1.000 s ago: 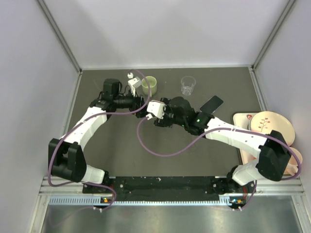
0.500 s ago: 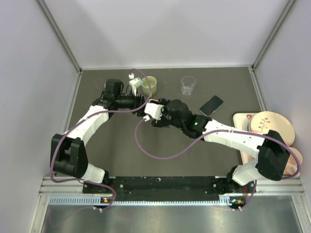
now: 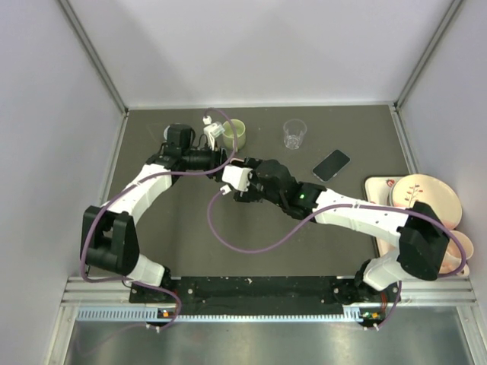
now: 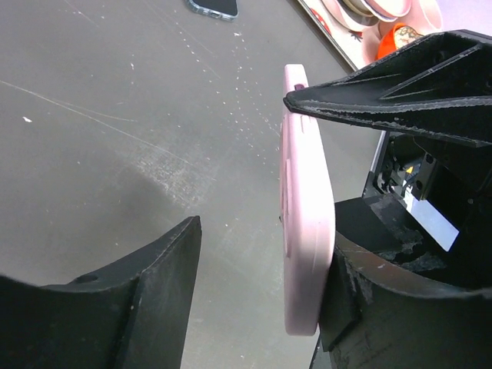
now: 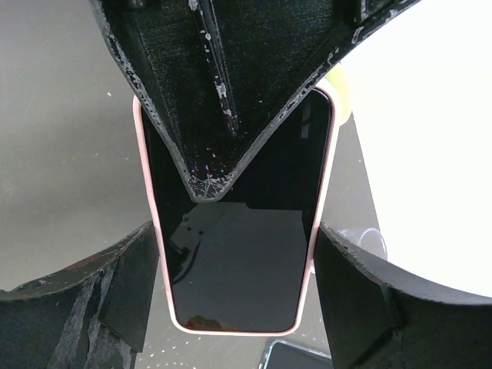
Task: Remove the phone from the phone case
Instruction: Pick up the phone at the center of the board.
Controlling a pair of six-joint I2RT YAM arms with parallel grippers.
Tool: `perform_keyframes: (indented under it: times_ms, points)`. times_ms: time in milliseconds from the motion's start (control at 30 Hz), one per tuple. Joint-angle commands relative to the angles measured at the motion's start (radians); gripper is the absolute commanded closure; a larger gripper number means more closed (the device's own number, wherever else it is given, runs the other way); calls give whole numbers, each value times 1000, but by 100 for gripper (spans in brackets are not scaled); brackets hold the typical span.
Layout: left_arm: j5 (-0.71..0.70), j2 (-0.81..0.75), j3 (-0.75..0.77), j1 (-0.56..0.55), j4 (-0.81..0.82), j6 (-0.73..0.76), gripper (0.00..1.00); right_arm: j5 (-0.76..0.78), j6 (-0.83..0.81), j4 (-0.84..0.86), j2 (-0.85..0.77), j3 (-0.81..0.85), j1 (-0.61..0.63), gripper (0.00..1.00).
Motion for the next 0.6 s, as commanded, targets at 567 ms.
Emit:
perform_keyframes:
  times_ms: [567]
  points:
    - [14, 28, 5, -22, 38, 1, 48, 67, -34, 127, 22, 15, 36, 100]
